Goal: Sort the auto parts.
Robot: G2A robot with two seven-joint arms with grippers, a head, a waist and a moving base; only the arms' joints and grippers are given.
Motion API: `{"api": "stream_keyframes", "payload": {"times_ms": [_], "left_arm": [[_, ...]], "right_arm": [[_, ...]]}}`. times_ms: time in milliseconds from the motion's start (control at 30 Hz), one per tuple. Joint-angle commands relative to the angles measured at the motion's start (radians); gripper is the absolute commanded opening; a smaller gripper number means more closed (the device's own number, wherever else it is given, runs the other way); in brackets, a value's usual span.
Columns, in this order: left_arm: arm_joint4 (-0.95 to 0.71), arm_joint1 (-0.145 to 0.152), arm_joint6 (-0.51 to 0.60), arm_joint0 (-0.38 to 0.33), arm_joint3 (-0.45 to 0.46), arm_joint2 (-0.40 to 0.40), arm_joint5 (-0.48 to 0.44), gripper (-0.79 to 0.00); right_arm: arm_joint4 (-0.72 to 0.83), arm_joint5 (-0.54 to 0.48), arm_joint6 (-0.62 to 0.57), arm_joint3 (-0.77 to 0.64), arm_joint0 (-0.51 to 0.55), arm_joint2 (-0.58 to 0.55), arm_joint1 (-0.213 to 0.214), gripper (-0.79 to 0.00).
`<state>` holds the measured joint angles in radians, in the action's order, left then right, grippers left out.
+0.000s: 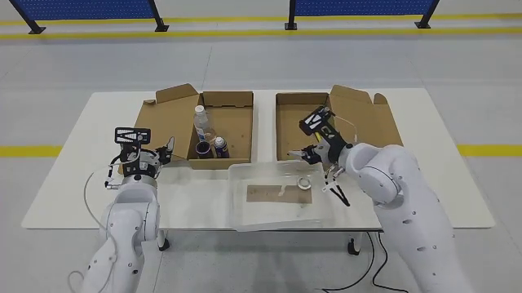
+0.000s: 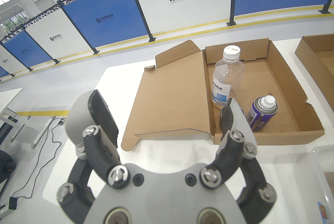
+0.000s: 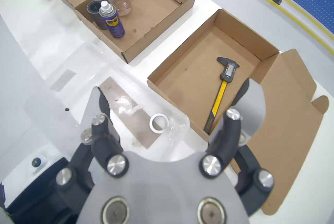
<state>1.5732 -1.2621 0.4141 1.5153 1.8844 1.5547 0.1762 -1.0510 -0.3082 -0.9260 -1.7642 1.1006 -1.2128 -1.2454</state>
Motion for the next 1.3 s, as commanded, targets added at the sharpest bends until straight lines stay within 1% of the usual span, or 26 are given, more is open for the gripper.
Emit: {"api": "stream_keyframes", "payload": {"times_ms": [0,67,467,567,633,800,1000,1167,1267], "left_arm": [[0.000,0.000,0.000,0.000,0.000,0.000,0.000,0.000],[0.000,0.000,0.000,0.000,0.000,0.000,0.000,0.000],[0.000,0.000,0.000,0.000,0.000,0.000,0.000,0.000],[0.000,0.000,0.000,0.000,0.000,0.000,0.000,0.000],[0.000,0.000,0.000,0.000,0.000,0.000,0.000,0.000],[0.000,0.000,0.000,0.000,0.000,0.000,0.000,0.000],[0.000,0.000,0.000,0.000,0.000,0.000,0.000,0.000],[0.000,0.000,0.000,0.000,0.000,0.000,0.000,0.000],[0.000,0.000,0.000,0.000,0.000,0.000,0.000,0.000]], "right_arm": [[0.009,0.008,-0.005,-0.025,0.019,-0.008,0.003,0.000],[0.009,0.016,-0.003,-0.047,0.038,-0.013,0.005,0.000],[0.006,0.015,-0.002,-0.047,0.039,-0.013,0.005,0.000],[0.002,0.004,-0.007,-0.065,0.036,0.002,0.006,0.000],[0.002,0.005,-0.035,-0.074,0.036,0.026,0.005,0.000],[-0.031,0.086,-0.106,-0.093,0.038,0.109,-0.003,0.000],[-0.047,0.185,-0.163,-0.067,0.045,0.198,-0.016,0.000],[-0.039,0.261,-0.167,-0.020,0.052,0.219,-0.023,0.000],[-0.022,0.281,-0.171,0.017,0.045,0.216,-0.026,0.000]]}}
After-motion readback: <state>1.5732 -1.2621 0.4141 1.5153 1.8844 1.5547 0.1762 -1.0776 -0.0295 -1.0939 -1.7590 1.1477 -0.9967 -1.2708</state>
